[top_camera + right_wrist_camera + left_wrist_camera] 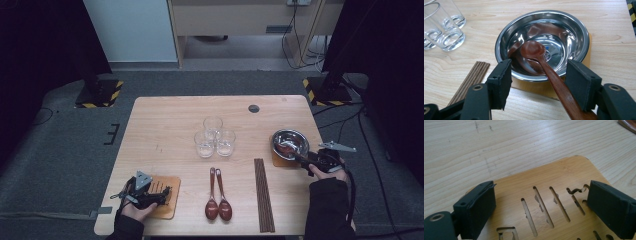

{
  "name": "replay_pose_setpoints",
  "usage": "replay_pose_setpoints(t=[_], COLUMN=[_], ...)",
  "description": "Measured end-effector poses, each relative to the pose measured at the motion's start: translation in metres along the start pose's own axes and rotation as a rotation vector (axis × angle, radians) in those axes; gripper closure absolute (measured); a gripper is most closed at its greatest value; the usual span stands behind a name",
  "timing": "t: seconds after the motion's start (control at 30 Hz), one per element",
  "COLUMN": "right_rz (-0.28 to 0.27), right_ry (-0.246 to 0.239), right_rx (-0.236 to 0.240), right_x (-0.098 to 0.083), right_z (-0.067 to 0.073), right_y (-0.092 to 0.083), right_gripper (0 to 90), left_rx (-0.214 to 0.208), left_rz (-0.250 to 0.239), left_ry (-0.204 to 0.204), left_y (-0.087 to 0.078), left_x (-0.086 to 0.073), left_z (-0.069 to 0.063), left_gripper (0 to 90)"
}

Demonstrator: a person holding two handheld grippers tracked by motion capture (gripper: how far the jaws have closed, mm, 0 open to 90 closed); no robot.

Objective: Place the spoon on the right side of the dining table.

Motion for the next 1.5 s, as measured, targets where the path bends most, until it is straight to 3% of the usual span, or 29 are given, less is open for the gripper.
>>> replay_pose_setpoints(t=[0.3, 0.63, 1.13, 1.5], right_rz=[-0.015, -0.022, -0.017, -0.032], right_ry=[0.006, 0.010, -0.027, -0.035], right_rx=[-0.004, 0.030, 0.069, 0.078], right_x=[-0.002, -0.007, -0.009, -0.006], right_z=[-0.003, 0.012, 0.039, 0.046], right_y=[-0.003, -0.008, -0.009, -0.005], right_gripper=[38.4, 39.8, 39.8, 39.4], left_rx=[0.000, 0.000, 0.000, -0.001], left_rz=[0.000, 0.000, 0.000, 0.000], left_ry=[0.000, 0.000, -0.001, -0.001], left_y=[0.000, 0.000, 0.000, 0.000], left_x=[0.000, 0.000, 0.000, 0.000], left_z=[0.000, 0.000, 0.000, 0.000], left_gripper=[7.3, 7.3, 7.3, 7.3])
Point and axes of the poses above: each handheld gripper's, and its own axes: y roughly forward along the jaws, x roughly out of its top, z roughly to its left, the point moved 9 cm from there along y, roughly forward along the jaws, and after that the axes turned 5 degrees about -y, right-handed, at the moved point
